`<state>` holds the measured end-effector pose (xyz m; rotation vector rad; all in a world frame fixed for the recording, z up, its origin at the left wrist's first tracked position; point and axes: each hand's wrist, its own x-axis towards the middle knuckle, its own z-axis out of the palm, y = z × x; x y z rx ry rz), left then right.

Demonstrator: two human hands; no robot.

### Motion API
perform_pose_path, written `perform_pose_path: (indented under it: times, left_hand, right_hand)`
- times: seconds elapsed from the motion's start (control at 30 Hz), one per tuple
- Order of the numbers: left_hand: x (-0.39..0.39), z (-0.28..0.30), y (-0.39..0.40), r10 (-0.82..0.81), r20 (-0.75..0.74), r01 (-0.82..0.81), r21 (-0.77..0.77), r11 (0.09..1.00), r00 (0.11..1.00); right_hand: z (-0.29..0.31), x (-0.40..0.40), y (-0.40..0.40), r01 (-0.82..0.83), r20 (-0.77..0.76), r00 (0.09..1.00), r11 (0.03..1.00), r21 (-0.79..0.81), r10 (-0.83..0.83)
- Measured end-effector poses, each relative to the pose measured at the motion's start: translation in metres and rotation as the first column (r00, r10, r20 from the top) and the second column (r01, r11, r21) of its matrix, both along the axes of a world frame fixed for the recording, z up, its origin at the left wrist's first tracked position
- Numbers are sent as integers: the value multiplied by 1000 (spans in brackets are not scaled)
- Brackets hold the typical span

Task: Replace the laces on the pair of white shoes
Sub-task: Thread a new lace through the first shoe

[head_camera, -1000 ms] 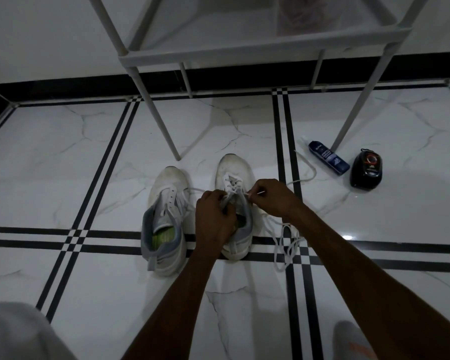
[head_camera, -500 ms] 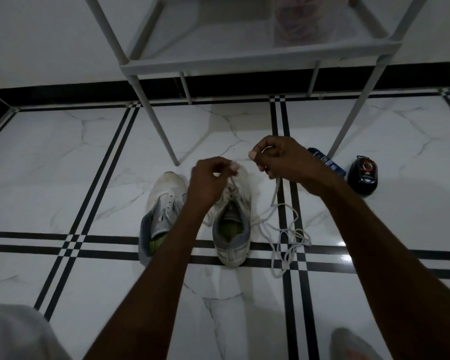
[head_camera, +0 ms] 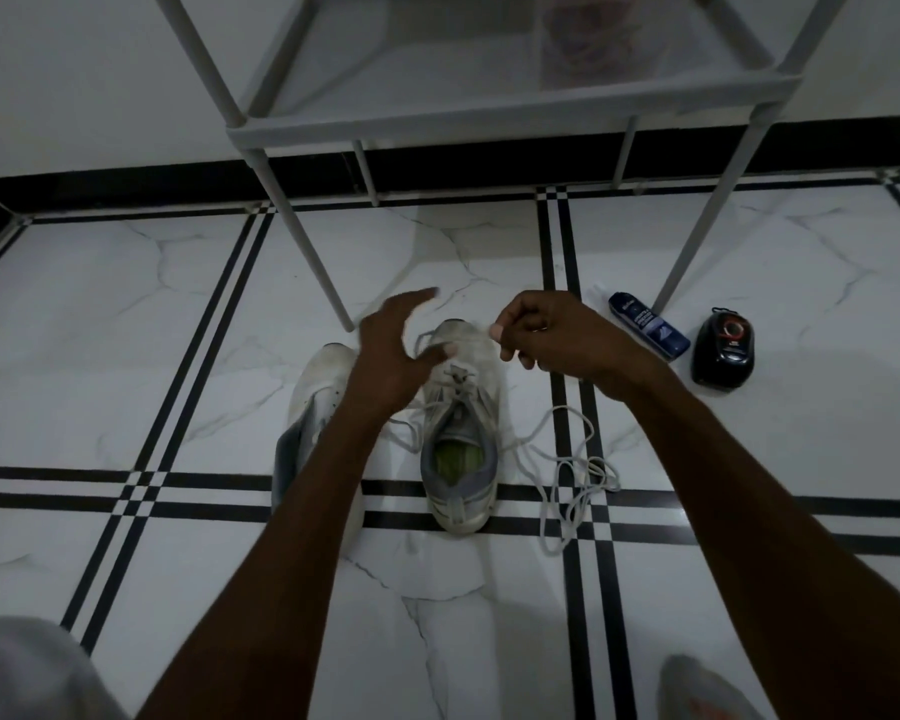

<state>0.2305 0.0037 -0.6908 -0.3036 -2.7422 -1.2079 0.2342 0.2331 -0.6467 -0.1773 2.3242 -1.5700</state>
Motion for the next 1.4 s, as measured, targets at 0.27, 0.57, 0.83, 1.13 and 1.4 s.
perform_pose_path:
  times: [0.27,0.57,0.83,1.13,1.4]
  left_hand:
    - [-4,-9,-6,123,-1,-123,-14,992,992]
    - [3,-8,1,6,41,-7,39,999,999]
    - [15,-1,13,-165,95,148,161,976,982]
    - [9,-10,-2,75,74,-83,110,990,994]
    - [34,-26,-19,182,66,-189,126,974,981]
  right_hand:
    - [-5,-2,-5,3,22,1000,1000,6,-3]
    - [-2,1,-15,-27,27,999,1000,-8,28]
    - [-5,2,-17,2,26,1000,1000,1,-2]
    - [16,15,-25,-237,40,969,965,-108,243]
    - [-11,3,-37,-165,2,986,986,18,165]
